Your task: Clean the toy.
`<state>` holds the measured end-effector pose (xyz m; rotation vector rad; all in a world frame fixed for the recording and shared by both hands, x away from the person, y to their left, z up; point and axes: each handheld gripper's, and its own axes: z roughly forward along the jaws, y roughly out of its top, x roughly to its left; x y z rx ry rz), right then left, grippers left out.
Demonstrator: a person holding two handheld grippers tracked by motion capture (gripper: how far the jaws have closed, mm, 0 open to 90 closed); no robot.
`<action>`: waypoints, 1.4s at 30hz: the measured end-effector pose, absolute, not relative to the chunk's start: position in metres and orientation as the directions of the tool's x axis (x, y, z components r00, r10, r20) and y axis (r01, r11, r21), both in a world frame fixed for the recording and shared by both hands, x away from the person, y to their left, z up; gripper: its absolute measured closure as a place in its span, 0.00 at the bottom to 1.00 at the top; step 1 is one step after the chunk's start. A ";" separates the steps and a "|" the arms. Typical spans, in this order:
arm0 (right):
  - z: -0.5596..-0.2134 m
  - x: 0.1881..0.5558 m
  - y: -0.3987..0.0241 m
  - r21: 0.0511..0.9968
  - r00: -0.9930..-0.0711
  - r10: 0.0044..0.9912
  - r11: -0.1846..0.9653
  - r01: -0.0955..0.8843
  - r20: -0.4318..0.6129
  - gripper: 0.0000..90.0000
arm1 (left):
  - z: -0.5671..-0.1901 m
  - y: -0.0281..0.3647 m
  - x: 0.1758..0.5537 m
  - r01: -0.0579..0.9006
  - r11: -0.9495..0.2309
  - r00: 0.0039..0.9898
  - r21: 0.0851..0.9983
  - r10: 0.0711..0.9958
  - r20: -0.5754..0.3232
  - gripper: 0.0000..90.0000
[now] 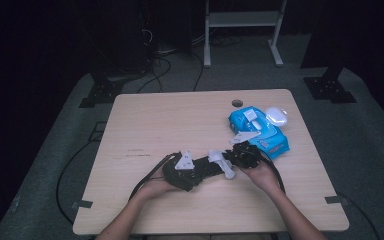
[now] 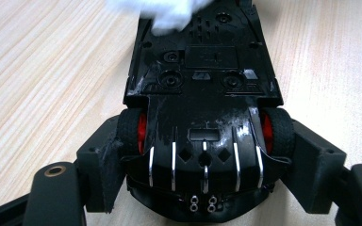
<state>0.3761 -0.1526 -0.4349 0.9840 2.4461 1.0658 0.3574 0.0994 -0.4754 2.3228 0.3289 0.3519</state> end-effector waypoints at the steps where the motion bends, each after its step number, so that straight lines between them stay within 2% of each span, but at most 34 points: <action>1: -0.435 0.379 -0.149 0.732 -0.727 0.686 0.492 0.471 0.007 0.91 | -0.475 0.099 0.357 0.128 -0.691 0.929 0.712 0.334 0.157 0.27; 5: -0.441 0.390 -0.135 0.729 -0.732 0.682 0.505 0.462 -0.008 0.91 | -0.475 0.100 0.357 0.134 -0.684 0.927 0.718 0.342 0.152 0.27; 11: -0.447 0.389 -0.161 0.723 -0.695 0.719 0.462 0.515 0.036 0.91 | -0.475 0.100 0.357 0.131 -0.682 0.928 0.719 0.339 0.153 0.27; 15: -0.446 0.386 -0.167 0.708 -0.683 0.730 0.476 0.521 0.011 0.91 | -0.475 0.100 0.357 0.131 -0.690 0.927 0.712 0.339 0.158 0.27; 18: -0.444 0.390 -0.161 0.707 -0.673 0.740 0.468 0.531 0.015 0.91 | -0.475 0.100 0.357 0.127 -0.695 0.928 0.708 0.335 0.162 0.27; 22: -0.436 0.387 -0.138 0.728 -0.710 0.704 0.480 0.489 0.013 0.90 | -0.475 0.099 0.357 0.125 -0.694 0.928 0.710 0.334 0.163 0.27; 24: -0.434 0.385 -0.129 0.736 -0.721 0.693 0.494 0.464 -0.010 0.86 | -0.475 0.099 0.357 0.125 -0.693 0.928 0.710 0.334 0.162 0.27; 26: -0.435 0.386 -0.129 0.723 -0.715 0.698 0.515 0.460 -0.043 0.77 | -0.475 0.099 0.357 0.124 -0.694 0.928 0.710 0.333 0.164 0.27; 29: -0.434 0.386 -0.141 0.725 -0.713 0.701 0.486 0.488 0.011 0.67 | -0.475 0.100 0.357 0.123 -0.695 0.929 0.708 0.332 0.166 0.27; 32: -0.426 0.382 -0.151 0.740 -0.709 0.704 0.457 0.494 0.038 0.62 | -0.475 0.100 0.358 0.124 -0.692 0.930 0.711 0.331 0.160 0.27; 36: -0.421 0.373 -0.146 0.757 -0.742 0.669 0.467 0.457 0.035 0.59 | -0.475 0.100 0.358 0.127 -0.693 0.930 0.710 0.333 0.159 0.27; 39: -0.429 0.374 -0.133 0.720 -0.756 0.655 0.535 0.441 -0.024 0.57 | -0.474 0.099 0.357 0.119 -0.699 0.929 0.705 0.329 0.168 0.27; 42: -0.437 0.378 -0.125 0.703 -0.745 0.664 0.556 0.443 -0.055 0.58 | -0.475 0.099 0.358 0.130 -0.690 0.929 0.712 0.335 0.155 0.27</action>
